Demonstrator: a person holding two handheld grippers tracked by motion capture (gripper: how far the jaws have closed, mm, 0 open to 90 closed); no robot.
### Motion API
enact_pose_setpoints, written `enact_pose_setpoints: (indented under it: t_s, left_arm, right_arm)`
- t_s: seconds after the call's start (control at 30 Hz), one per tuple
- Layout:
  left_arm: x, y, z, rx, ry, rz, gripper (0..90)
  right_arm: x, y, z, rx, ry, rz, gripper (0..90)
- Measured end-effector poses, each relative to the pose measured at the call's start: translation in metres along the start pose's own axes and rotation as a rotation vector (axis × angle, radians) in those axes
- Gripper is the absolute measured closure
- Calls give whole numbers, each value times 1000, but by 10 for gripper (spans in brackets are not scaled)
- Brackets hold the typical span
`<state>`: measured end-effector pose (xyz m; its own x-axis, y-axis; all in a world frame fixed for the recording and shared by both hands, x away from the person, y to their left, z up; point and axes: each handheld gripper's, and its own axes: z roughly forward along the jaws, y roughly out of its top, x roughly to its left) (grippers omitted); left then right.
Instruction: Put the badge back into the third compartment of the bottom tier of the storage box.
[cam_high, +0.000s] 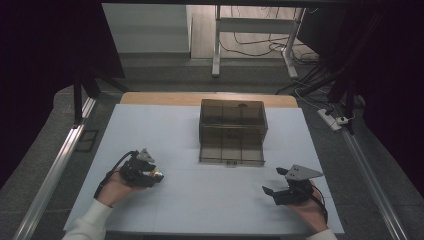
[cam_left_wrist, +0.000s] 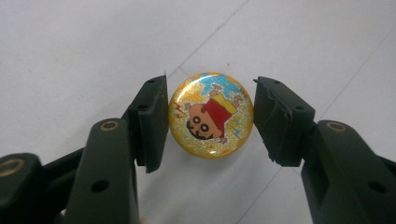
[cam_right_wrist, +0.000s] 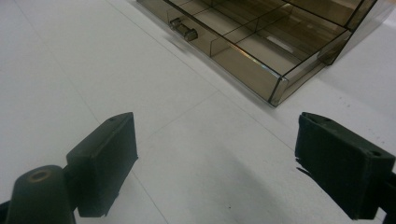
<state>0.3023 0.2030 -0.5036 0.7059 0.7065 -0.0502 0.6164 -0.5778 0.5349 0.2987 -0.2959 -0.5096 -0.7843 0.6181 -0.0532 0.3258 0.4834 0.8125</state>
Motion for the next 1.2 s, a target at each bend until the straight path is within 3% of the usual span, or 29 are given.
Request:
enact_pose_setpoints:
  t_s: [0.1, 0.17, 0.63, 1.03, 1.2]
  left_arm:
    - [1, 0, -7, -58, -39, -28, 461]
    - [1, 0, -9, -72, -42, -34, 461]
    - [5, -3, -27, -204, 3, -78, 461]
    - [9, -6, -40, -318, -7, -119, 461]
    - [9, -5, -42, -334, -8, -114, 461]
  right_arm:
    - [0, 0, 0, -1, -3, 1, 128]
    - [0, 0, 0, -1, -2, 1, 128]
    - [-1, -1, 0, 5, -6, 1, 128]
    - [-1, -1, -1, 2, -7, 0, 128]
    - [-2, -1, -2, -5, -16, 5, 127]
